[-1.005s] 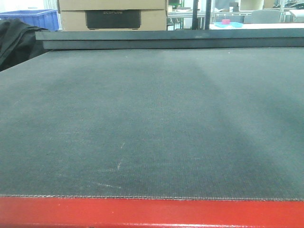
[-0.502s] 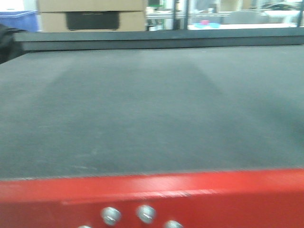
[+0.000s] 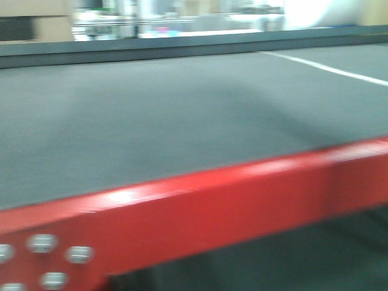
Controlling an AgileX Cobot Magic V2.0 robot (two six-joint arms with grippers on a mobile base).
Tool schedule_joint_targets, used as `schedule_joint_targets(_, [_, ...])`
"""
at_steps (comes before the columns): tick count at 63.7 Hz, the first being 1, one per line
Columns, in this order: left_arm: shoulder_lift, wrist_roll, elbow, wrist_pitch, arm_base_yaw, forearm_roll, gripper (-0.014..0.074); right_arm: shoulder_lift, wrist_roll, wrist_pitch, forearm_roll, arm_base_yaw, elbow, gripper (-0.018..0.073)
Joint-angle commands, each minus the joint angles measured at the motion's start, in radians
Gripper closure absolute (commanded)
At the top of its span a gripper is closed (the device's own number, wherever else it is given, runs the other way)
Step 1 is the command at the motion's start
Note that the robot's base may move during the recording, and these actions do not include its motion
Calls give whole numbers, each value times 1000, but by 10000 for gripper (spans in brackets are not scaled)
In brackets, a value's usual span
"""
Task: Stack two boxes on right shelf middle
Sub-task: 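Turn the base away from the bench holding the box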
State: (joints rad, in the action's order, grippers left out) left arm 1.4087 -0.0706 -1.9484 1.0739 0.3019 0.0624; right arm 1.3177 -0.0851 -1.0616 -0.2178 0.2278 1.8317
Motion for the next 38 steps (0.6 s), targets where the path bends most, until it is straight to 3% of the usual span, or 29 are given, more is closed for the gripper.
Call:
schedule_joint_targets(1, [-13,15,-9,-53,2,-1,708,-13,-10,51,12,-7,13,712])
schedule_joint_targets(38, [-13,15,-9,-53,2,-1,708,-13,-10,51,12,-7,13,712])
